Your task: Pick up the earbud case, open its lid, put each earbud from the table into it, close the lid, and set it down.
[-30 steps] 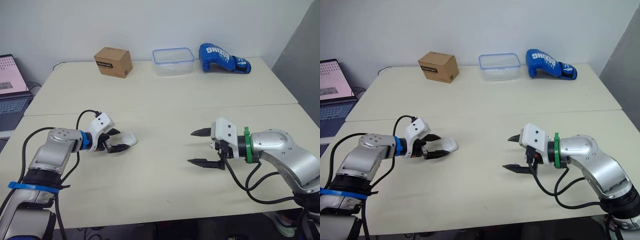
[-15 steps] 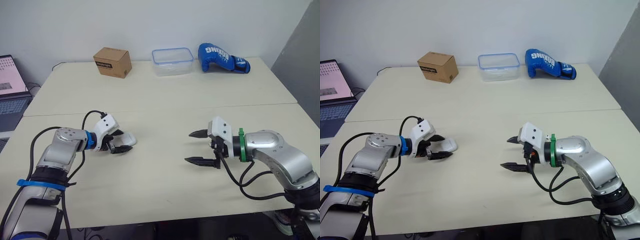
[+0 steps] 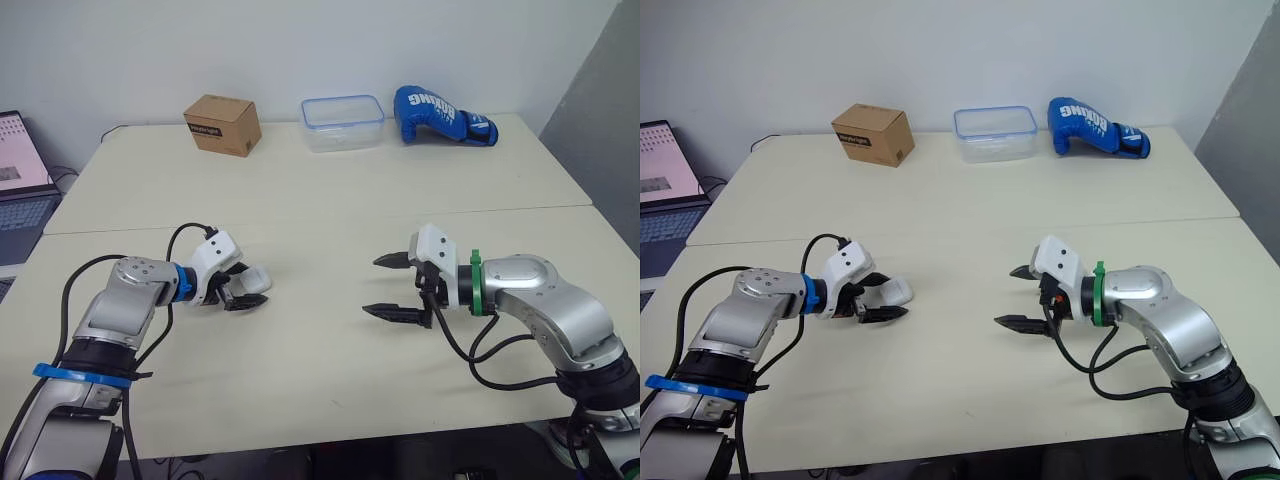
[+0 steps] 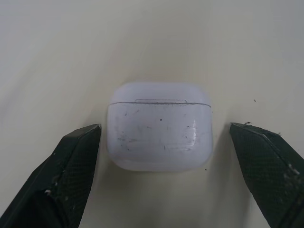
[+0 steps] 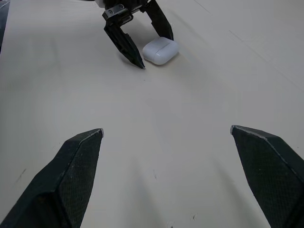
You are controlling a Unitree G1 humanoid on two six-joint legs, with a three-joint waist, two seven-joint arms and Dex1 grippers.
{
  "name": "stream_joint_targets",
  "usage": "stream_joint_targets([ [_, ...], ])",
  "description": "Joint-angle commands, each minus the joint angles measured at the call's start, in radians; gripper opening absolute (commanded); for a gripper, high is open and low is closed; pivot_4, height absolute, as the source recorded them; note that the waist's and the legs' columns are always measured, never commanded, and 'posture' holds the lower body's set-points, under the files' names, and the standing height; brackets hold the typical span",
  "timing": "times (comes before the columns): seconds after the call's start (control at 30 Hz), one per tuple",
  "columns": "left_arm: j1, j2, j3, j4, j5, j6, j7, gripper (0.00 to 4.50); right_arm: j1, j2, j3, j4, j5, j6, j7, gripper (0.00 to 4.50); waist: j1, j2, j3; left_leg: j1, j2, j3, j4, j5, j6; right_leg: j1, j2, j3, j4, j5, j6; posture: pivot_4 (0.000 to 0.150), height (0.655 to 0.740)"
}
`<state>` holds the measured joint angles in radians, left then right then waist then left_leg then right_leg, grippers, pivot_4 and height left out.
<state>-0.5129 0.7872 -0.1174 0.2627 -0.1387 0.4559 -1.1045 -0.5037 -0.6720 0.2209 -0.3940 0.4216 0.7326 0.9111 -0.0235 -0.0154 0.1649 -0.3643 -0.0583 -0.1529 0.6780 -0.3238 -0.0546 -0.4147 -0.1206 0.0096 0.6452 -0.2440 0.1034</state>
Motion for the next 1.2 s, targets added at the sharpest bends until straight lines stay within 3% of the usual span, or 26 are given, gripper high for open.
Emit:
stream_joint_targets([
  [0.03,0.009,0.011,0.000,-0.029,-0.003,0.025,-0.012,3.56,-0.021,0.003,-0.008,-0.022,0.002,-0.002,-0.001,4.50,-0.001,0.000,0.000,0.000,0.000,0.000,0.000,0.000,0.000,0.000,0.000,0.000,0.000,0.000,0.000,0.150,0.7307],
  [0.13,0.010,0.010,0.000,-0.036,-0.004,0.036,-0.010,2.76,-0.024,0.005,-0.010,-0.025,-0.001,0.000,-0.002,4.50,-0.003,0.000,0.000,0.000,0.000,0.000,0.000,0.000,0.000,0.000,0.000,0.000,0.000,0.000,0.000,0.150,0.7307],
  [0.5,0.021,-0.002,0.023,-0.034,-0.011,0.003,0.008,2.75,-0.023,0.002,-0.019,-0.036,0.001,-0.001,0.001,4.50,-0.003,0.000,0.000,0.000,0.000,0.000,0.000,0.000,0.000,0.000,0.000,0.000,0.000,0.000,0.000,0.150,0.7307],
  [0.7,0.086,-0.053,0.126,-0.083,-0.050,-0.219,0.068,2.75,-0.069,0.016,-0.109,-0.023,0.105,0.079,0.001,4.50,-0.004,0.000,0.000,0.000,0.000,0.000,0.000,0.000,0.000,-0.001,0.000,0.000,0.000,0.000,0.000,0.150,0.7307],
  [0.93,0.131,-0.100,0.131,-0.139,0.000,-0.527,0.140,2.75,-0.152,-0.001,-0.141,0.014,0.215,0.232,0.020,4.50,-0.004,0.000,0.000,-0.001,0.000,0.001,0.000,0.000,0.000,-0.001,-0.001,0.001,0.000,0.000,0.000,0.150,0.7307],
  [1.2,0.113,-0.145,0.131,-0.181,0.020,-0.677,0.223,2.75,-0.188,0.022,-0.176,0.058,0.302,0.315,0.000,4.50,-0.003,0.000,0.000,-0.001,-0.001,0.002,0.000,0.000,0.000,-0.002,-0.001,0.002,0.000,0.000,0.000,0.150,0.7307],
])
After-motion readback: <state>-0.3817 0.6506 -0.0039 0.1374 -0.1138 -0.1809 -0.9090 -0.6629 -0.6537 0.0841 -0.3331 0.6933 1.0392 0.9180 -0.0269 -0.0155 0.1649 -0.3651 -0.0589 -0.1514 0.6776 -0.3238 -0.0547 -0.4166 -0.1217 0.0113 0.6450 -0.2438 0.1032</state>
